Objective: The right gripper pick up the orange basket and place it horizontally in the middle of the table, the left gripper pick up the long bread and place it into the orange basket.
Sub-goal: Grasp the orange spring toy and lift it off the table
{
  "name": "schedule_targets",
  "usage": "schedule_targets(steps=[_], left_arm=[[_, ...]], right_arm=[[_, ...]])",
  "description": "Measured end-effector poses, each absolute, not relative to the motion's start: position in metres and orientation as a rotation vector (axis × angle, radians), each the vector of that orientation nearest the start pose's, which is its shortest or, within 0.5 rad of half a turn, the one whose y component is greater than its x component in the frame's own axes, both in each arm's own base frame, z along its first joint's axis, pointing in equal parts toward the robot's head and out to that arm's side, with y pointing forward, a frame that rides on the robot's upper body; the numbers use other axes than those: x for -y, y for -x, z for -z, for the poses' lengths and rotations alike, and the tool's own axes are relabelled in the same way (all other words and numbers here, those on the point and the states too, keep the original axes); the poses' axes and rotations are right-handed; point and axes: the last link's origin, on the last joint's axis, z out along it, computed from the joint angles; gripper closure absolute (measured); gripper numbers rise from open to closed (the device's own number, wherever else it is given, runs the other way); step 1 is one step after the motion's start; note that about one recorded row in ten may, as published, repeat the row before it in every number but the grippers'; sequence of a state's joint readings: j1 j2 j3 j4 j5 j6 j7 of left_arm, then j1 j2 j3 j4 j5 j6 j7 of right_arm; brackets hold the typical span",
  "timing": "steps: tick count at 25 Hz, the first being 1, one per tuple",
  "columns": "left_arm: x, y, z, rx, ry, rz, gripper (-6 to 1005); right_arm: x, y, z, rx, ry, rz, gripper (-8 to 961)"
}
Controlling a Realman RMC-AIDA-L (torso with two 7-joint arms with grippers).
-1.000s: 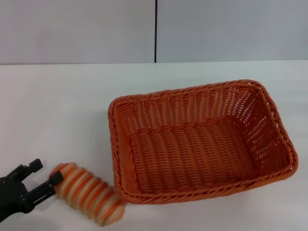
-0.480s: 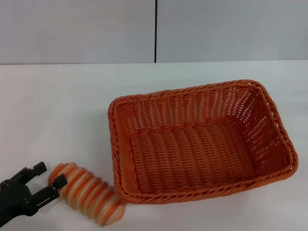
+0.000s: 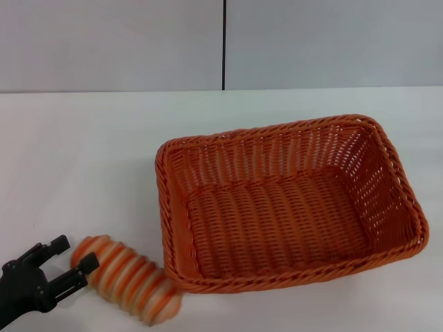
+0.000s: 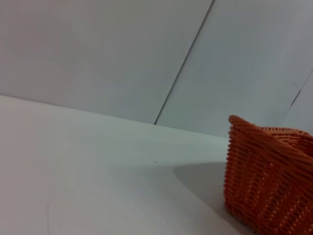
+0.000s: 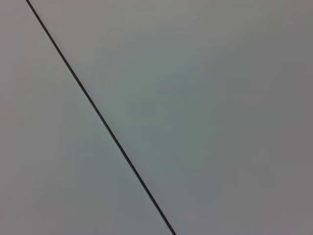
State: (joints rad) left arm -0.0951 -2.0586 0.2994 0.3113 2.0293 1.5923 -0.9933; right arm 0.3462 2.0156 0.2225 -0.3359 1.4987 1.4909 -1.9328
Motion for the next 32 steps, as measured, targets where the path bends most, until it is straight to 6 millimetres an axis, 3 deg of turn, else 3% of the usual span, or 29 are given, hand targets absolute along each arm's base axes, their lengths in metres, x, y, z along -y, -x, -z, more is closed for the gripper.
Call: schedule_targets(steps=[17, 32], left_arm=[[-0.1623, 0.3858, 0.015, 1.049, 2.196, 0.829, 191], [-0.1653, 0.3847, 0.0149, 1.043, 2.2, 0.833, 562]], right_arm=[[-0.2704, -0.3963, -0.1259, -0.858, 1.27, -1.229, 442], [-0.2707, -0.3968, -0.1275, -0.855, 1.264, -1.23, 442]])
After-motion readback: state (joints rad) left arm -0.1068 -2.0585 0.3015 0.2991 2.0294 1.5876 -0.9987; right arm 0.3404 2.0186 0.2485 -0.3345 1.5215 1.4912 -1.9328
